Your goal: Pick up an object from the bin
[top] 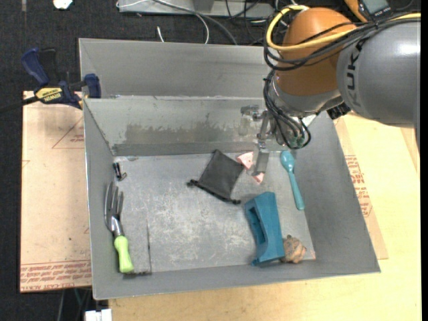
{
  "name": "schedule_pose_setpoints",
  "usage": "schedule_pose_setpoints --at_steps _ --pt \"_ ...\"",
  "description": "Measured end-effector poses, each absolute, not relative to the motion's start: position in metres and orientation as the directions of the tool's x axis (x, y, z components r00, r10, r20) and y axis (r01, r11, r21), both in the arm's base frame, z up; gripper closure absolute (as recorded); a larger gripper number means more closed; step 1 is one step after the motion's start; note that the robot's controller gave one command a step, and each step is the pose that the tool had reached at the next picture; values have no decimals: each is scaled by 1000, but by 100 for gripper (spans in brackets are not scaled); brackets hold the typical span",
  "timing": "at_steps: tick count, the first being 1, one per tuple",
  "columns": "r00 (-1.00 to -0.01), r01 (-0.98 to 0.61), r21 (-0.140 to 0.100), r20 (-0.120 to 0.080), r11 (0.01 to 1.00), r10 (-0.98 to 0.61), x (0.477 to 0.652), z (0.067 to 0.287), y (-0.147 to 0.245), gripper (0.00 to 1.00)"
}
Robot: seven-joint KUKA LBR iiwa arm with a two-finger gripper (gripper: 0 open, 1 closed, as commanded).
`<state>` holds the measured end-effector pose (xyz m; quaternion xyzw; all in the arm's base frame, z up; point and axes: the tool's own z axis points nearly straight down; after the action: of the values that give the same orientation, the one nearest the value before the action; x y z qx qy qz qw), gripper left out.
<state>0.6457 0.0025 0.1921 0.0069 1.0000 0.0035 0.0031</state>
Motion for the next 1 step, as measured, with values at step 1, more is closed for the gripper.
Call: schedule_pose_setpoints --at_steps 1 --pt "-995 95 8 -10 995 95 638 176 12 0"
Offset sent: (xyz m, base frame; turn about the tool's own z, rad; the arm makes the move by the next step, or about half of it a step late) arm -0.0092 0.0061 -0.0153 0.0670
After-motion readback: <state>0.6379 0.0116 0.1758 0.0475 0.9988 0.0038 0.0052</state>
